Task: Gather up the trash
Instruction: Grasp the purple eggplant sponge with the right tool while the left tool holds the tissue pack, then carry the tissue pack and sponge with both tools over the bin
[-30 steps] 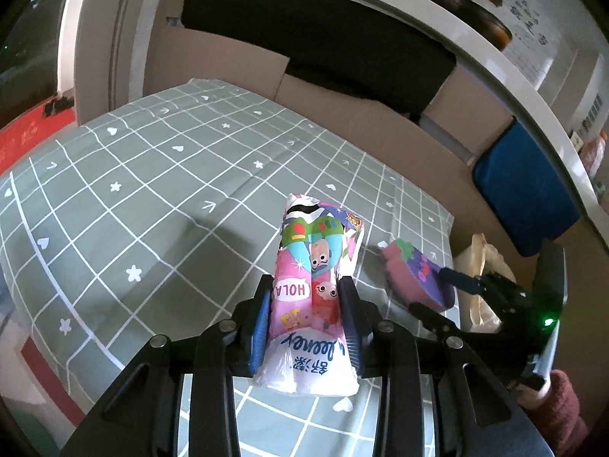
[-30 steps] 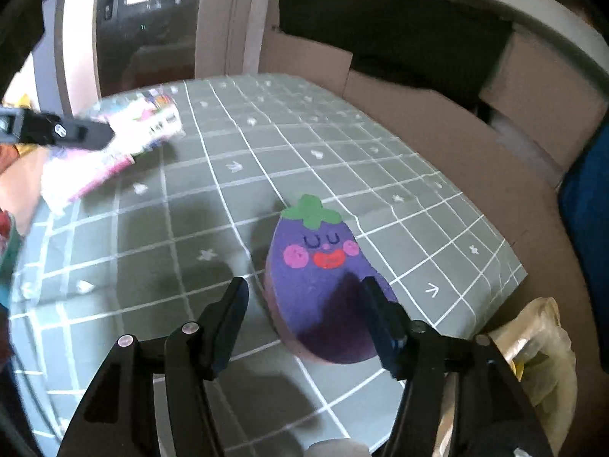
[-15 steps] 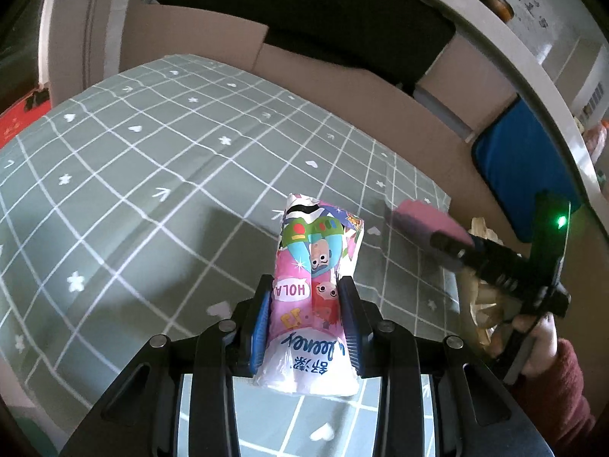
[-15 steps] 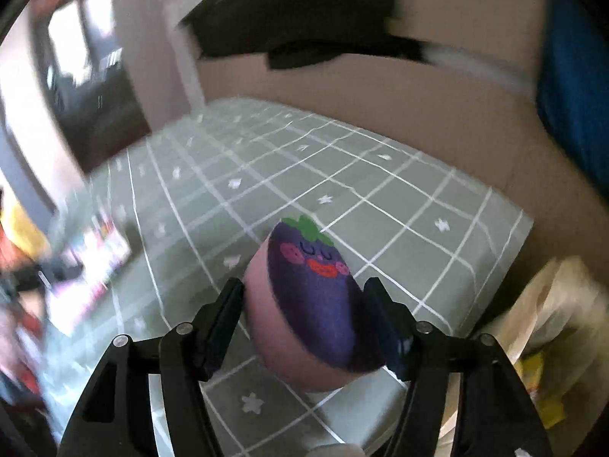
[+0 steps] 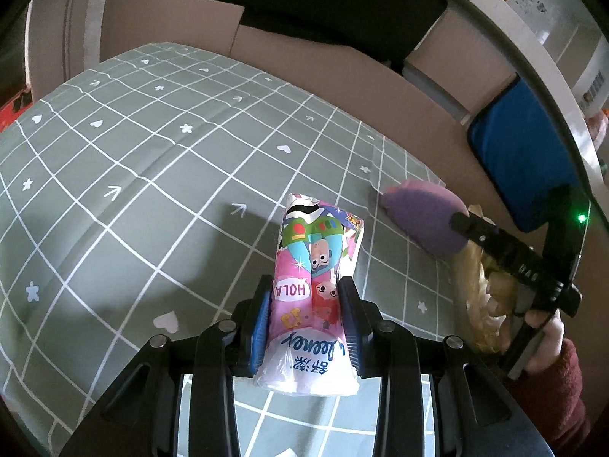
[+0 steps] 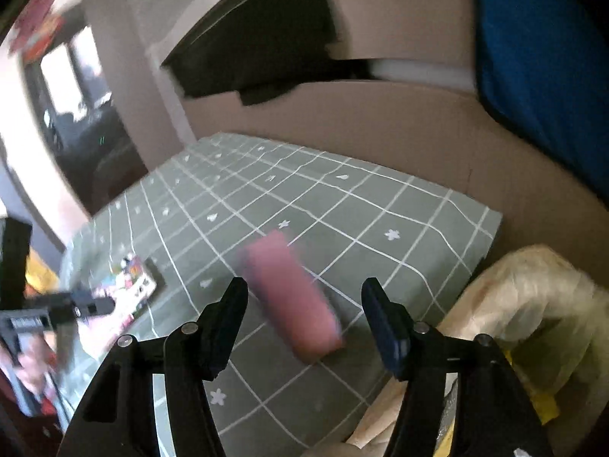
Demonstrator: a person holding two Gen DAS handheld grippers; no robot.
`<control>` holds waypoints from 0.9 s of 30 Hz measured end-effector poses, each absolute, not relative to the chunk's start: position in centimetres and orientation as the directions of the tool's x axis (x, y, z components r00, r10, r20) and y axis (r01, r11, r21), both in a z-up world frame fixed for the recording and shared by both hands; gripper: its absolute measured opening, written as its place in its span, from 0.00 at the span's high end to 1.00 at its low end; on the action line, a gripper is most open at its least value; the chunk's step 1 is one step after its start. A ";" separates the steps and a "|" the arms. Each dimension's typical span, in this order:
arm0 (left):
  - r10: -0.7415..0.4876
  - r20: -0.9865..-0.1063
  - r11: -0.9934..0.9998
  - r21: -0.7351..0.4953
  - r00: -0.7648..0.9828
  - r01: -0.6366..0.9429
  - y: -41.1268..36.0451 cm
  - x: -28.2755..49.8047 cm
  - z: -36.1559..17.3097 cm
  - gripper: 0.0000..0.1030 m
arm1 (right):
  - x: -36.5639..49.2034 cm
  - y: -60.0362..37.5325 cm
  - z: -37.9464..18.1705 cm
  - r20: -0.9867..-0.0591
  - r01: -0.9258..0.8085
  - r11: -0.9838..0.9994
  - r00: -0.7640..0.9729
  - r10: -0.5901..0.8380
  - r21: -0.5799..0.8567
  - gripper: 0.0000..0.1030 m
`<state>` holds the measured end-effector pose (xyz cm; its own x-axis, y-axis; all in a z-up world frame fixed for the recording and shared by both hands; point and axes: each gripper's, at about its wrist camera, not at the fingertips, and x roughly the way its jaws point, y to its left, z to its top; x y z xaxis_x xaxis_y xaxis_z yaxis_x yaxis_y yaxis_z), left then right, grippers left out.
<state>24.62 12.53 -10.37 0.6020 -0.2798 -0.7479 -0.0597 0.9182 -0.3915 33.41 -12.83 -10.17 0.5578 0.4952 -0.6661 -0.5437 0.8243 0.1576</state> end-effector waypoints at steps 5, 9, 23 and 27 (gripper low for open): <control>-0.252 -0.745 0.933 -0.357 0.617 -0.050 11.7 24.7 -9.8 0.66 | 33.8 -11.0 -10.8 -0.682 -0.563 0.818 0.552 0.479 0.119 0.60; -0.212 -0.715 0.950 -0.311 0.666 -0.032 10.7 24.6 -8.0 0.66 | 32.0 -12.0 -8.4 -0.624 -0.527 0.838 0.610 0.489 0.142 0.72; -0.183 -0.449 0.981 -0.148 0.875 0.130 1.6 22.6 2.3 0.66 | 23.1 -19.1 1.8 -0.429 -0.356 0.931 0.831 0.354 0.077 0.72; -0.212 -0.400 0.977 -0.122 0.892 0.177 -1.6 22.2 4.3 0.66 | 21.6 -21.8 3.0 -0.390 -0.311 0.946 0.863 0.322 0.092 0.72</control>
